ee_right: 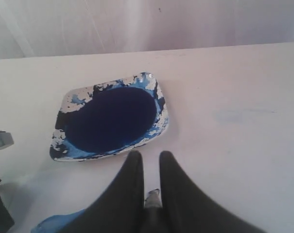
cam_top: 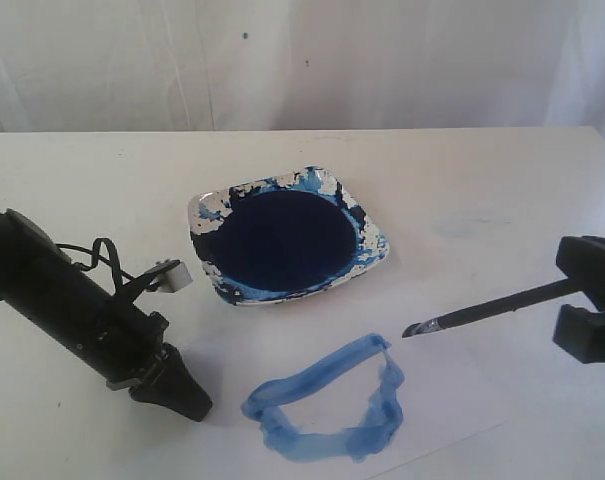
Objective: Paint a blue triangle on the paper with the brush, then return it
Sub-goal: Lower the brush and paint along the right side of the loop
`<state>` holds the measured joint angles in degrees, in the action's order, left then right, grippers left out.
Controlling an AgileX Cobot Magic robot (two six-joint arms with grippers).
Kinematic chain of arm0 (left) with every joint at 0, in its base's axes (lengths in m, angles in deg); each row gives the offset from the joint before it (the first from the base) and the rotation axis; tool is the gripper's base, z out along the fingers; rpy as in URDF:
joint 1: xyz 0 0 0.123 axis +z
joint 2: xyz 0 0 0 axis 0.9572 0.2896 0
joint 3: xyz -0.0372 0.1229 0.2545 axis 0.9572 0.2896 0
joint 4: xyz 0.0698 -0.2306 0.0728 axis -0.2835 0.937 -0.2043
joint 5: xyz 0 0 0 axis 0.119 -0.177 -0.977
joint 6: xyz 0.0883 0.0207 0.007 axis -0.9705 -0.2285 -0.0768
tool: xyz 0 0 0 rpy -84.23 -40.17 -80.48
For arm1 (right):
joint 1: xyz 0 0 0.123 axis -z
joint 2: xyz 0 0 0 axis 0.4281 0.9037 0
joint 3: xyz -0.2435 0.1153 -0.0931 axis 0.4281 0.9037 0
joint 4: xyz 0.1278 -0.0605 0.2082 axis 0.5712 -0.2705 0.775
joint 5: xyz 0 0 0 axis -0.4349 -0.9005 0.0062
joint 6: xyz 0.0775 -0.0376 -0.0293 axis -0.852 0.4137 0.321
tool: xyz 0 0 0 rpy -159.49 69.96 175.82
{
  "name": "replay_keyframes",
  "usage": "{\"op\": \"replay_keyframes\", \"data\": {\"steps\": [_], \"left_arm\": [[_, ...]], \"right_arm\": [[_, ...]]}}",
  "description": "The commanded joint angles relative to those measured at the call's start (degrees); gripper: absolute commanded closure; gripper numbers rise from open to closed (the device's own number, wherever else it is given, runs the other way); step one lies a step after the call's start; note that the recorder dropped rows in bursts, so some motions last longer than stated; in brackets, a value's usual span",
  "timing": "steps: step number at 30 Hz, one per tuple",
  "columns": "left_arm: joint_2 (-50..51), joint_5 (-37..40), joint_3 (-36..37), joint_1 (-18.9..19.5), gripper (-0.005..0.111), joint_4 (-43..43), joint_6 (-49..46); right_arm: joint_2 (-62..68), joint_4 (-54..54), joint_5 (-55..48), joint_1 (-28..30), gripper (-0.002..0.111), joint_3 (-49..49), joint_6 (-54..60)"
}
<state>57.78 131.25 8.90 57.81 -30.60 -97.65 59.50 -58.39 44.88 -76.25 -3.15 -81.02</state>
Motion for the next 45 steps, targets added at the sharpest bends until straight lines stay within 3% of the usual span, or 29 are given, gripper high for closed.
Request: {"op": "replay_keyframes", "data": {"steps": [1, 6, 25, 34, 45], "left_arm": [[0.36, -3.61, 0.24, -0.22, 0.107, -3.56, 0.15], [0.36, -3.61, 0.24, -0.22, 0.107, -3.56, 0.15], [0.36, -3.82, 0.24, -0.22, 0.107, -3.56, 0.02], [0.36, -3.82, 0.24, -0.22, 0.107, -3.56, -0.08], [0.36, -3.93, 0.24, -0.22, 0.107, -3.56, -0.08]], "right_arm": [[6.73, -11.00, 3.63, 0.14, 0.108, 0.36, -10.12], [9.63, -19.27, 5.99, 0.14, 0.108, -0.06, -17.83], [9.78, -17.86, 6.67, 0.14, 0.108, 0.53, -18.00], [9.78, -13.43, 6.55, 0.14, 0.108, 1.01, -14.28], [9.15, 5.14, 6.19, 0.14, 0.108, 1.01, 3.96]]}}
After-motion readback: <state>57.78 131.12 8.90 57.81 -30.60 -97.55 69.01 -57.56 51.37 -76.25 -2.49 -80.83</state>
